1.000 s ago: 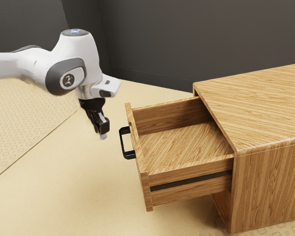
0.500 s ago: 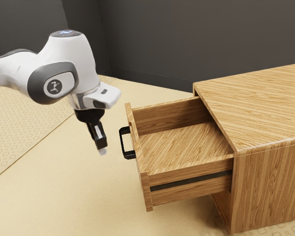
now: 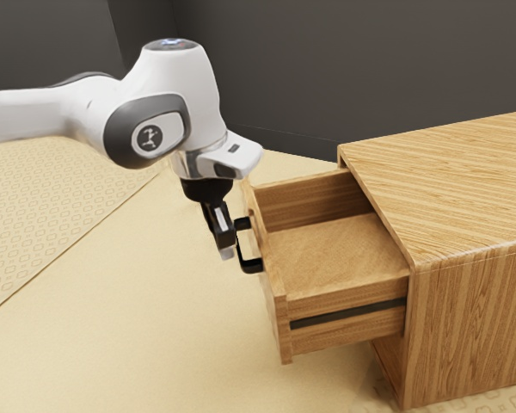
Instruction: Push the drawer handle with one arm to close the drawer
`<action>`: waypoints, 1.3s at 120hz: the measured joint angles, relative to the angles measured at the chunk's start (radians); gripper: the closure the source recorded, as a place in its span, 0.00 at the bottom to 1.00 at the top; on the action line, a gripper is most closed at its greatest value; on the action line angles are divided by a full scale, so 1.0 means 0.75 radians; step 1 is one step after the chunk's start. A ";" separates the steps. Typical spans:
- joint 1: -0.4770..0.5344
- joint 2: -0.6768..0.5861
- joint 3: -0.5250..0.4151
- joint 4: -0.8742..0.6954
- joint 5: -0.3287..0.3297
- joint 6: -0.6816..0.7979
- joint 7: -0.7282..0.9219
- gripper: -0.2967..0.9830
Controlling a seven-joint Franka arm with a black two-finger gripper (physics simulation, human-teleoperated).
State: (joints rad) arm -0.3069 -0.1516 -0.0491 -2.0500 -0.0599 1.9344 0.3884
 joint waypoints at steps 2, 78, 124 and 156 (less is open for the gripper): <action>0.001 0.010 -0.003 0.010 0.000 0.000 0.000 0.73; 0.005 0.358 -0.105 0.380 0.004 0.044 0.012 0.74; 0.018 0.540 -0.155 0.585 0.010 0.095 0.024 0.74; 0.041 0.624 -0.197 0.680 0.012 0.104 0.032 0.74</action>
State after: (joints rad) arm -0.2761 0.3164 -0.1968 -1.5398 -0.0509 2.0123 0.4127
